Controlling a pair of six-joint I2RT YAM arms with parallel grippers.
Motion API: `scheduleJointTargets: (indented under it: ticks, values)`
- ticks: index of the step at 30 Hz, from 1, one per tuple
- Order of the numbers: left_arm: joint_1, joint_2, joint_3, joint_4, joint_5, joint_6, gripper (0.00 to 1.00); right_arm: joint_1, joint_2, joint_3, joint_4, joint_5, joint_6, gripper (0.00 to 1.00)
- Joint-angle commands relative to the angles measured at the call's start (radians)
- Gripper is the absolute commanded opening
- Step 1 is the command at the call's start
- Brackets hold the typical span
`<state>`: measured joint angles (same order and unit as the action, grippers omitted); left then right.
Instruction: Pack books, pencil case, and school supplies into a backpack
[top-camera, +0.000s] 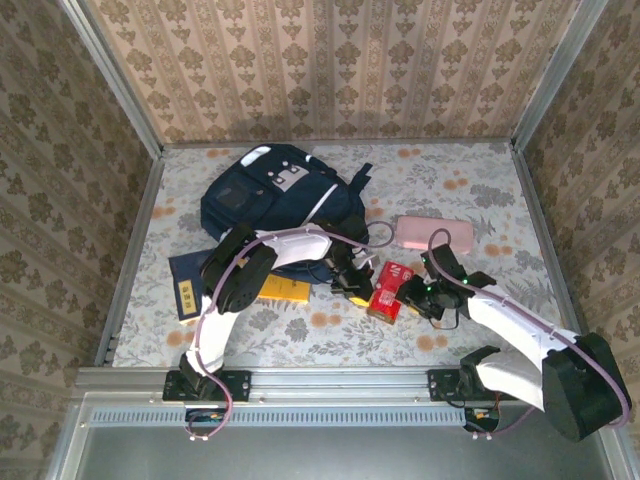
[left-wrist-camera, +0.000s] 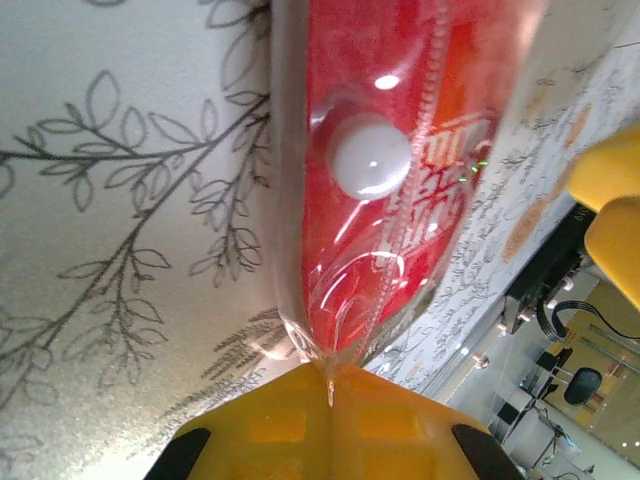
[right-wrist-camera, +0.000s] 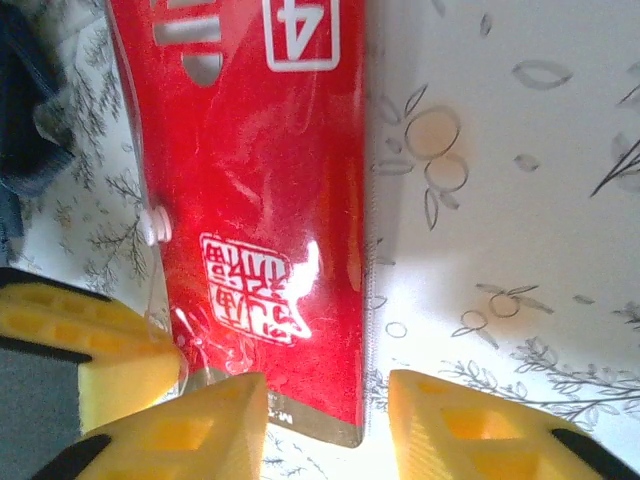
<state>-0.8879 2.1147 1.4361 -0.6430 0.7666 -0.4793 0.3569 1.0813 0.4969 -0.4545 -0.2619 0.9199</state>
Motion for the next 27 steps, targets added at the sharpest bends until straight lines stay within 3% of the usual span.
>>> scheduleJointTargets:
  ticks: [1, 6, 11, 14, 25, 27]
  values:
    - [0.016, -0.087, -0.009, 0.042, 0.044, -0.036, 0.00, -0.035, -0.028, 0.019, -0.064, 0.019, -0.038, 0.43]
    - [0.037, -0.136, -0.061, 0.192, 0.128, -0.172, 0.00, -0.094, -0.029, -0.007, -0.032, -0.056, -0.032, 0.53]
    - [0.049, -0.148, -0.104, 0.370, 0.193, -0.327, 0.00, -0.134, -0.048, -0.094, 0.147, -0.194, 0.069, 0.83]
    - [0.049, -0.141, -0.130, 0.473, 0.224, -0.413, 0.00, -0.147, -0.060, -0.150, 0.314, -0.260, 0.150, 0.93]
    - [0.045, -0.175, -0.213, 0.707, 0.289, -0.588, 0.00, -0.235, -0.002, -0.209, 0.744, -0.351, 0.326, 0.82]
    - [0.044, -0.193, -0.233, 0.746, 0.298, -0.615, 0.00, -0.240, 0.030, -0.204, 0.813, -0.374, 0.361, 0.73]
